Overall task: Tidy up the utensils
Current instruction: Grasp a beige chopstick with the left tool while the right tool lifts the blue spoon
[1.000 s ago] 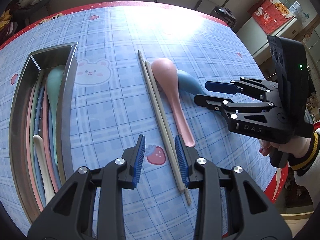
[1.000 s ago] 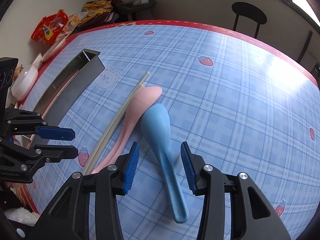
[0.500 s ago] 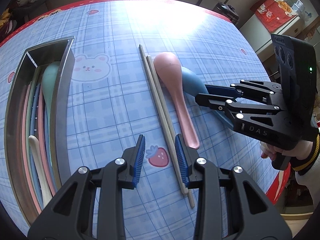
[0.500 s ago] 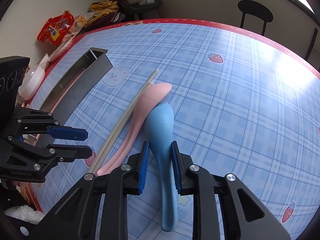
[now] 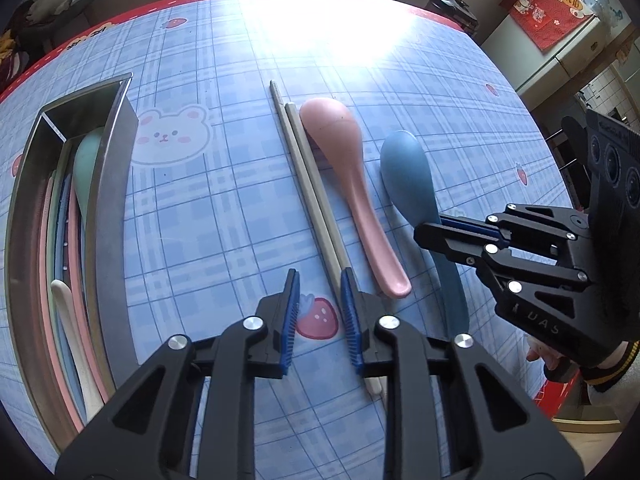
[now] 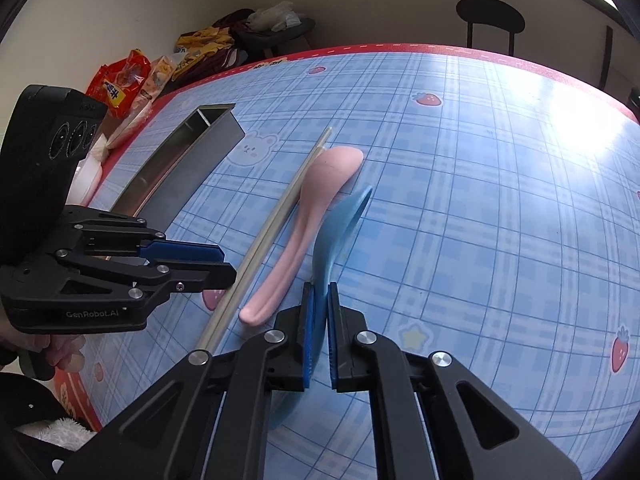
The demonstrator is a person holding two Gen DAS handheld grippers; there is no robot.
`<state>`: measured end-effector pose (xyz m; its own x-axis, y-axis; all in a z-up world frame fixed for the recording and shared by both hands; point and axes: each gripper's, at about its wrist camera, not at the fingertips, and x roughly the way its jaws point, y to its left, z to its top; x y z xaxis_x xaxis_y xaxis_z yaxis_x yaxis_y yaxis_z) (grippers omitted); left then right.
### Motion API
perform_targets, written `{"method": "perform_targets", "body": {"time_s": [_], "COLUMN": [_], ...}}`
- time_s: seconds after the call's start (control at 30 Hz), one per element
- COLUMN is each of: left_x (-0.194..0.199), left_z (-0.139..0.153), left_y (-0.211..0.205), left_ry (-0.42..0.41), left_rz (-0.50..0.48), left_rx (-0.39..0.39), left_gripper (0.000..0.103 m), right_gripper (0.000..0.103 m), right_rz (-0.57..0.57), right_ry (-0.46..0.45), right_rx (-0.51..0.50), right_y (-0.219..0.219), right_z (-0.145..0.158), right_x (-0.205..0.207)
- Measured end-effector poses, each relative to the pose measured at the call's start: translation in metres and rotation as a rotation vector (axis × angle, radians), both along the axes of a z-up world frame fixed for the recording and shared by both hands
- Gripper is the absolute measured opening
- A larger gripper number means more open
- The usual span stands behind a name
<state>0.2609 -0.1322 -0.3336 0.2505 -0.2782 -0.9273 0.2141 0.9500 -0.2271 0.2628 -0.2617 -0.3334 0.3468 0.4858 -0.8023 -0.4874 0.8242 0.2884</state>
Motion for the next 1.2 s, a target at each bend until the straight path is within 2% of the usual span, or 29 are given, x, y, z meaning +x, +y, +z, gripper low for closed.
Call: {"method": "perform_targets", "body": {"time_s": [0.2, 0.47, 0.8, 1.0, 1.2], "left_x": [0.007, 0.01, 0.014, 0.001, -0.002], "left_z": [0.0, -0.001, -0.003, -0.005, -0.007], "left_y": [-0.006, -0.019, -0.017, -0.012, -0.003], "left_ry": [-0.008, -0.034, -0.067, -0.09, -0.1], "left_rz": [0.005, 0.005, 0.032, 0.046, 0.055], "left_rx": [0.005, 0.034, 0.063, 0.074, 0.024], "left_gripper": [0.02, 0.021, 0.023, 0.015, 0.016], "right_gripper": [0.007, 0.008, 0.008, 0.008, 0.008], "right_rz": [-0.058, -0.043, -0.045, -0.043, -0.044], "right_ry": [-0.045, -0.145, -0.193, -0.203, -0.198], "right_rx": [0.005, -0.073, -0.116, -0.129, -0.119], "right_y": [0.001, 0.009, 0.013, 0.016, 0.014], "right_z": [-0.002, -0.004, -0.004, -0.005, -0.005], "right_x": [-0.007, -0.021, -0.027, -0.028, -0.028]}}
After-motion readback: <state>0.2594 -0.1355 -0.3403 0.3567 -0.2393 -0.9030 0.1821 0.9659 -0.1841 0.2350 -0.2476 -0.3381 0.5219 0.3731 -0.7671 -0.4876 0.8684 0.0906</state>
